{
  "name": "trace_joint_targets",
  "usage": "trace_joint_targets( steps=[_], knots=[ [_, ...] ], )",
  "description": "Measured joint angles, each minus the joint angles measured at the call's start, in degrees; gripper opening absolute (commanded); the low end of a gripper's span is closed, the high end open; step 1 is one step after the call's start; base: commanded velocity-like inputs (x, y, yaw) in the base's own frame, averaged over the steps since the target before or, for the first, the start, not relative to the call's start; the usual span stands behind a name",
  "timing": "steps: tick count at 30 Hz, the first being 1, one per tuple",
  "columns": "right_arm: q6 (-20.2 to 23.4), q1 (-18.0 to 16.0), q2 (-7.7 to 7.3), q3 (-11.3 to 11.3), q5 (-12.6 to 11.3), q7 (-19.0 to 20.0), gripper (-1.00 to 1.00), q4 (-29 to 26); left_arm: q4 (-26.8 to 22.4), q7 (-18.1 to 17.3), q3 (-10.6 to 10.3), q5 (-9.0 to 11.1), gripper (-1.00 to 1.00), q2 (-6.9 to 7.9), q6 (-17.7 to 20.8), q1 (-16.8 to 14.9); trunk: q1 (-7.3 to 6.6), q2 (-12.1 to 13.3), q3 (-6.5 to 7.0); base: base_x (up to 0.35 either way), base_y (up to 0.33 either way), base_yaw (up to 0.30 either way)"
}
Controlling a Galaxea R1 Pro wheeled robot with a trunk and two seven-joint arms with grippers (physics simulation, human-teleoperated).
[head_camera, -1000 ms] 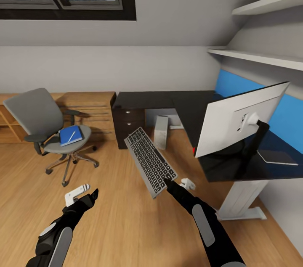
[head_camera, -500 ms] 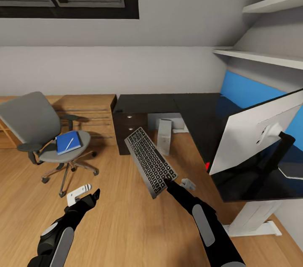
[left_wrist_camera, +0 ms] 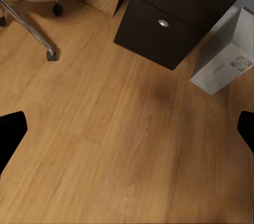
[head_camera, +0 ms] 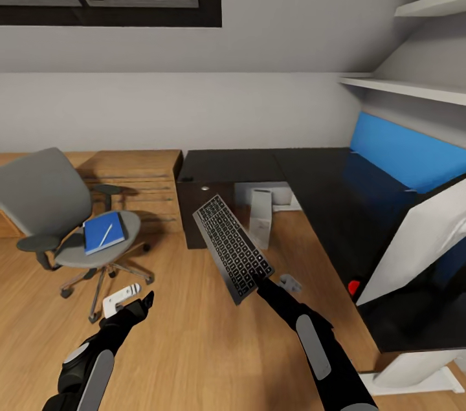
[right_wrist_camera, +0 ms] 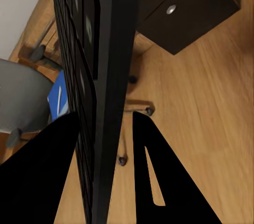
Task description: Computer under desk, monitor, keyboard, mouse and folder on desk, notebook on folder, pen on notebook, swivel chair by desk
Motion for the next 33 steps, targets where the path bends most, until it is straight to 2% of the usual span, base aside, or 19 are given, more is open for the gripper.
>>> trace_joint_targets(
  steps=[21, 25, 33],
  knots=[
    [0.00, 0.00, -0.42, 0.00, 0.01, 0.00, -1.00, 0.08, 0.48, -0.02, -0.52, -0.06, 1.00, 0.01, -0.02, -0.01, -4.61, 8.43, 3.78, 0.317, 0.149, 0.000],
    [0.01, 0.00, -0.41, 0.00, 0.06, -0.01, -1.00, 0.08, 1.35, -0.16, -1.70, -0.03, 1.00, 0.06, 0.08, 0.00, -4.62, 8.44, 3.78, 0.319, 0.036, 0.000],
    [0.00, 0.00, -0.90, -0.03, 0.11, 0.00, -1.00, 0.07, 1.53, -0.18, -2.09, -0.08, 1.00, 0.11, 0.02, 0.00, -4.62, 8.44, 3.78, 0.320, 0.004, 0.000]
  ],
)
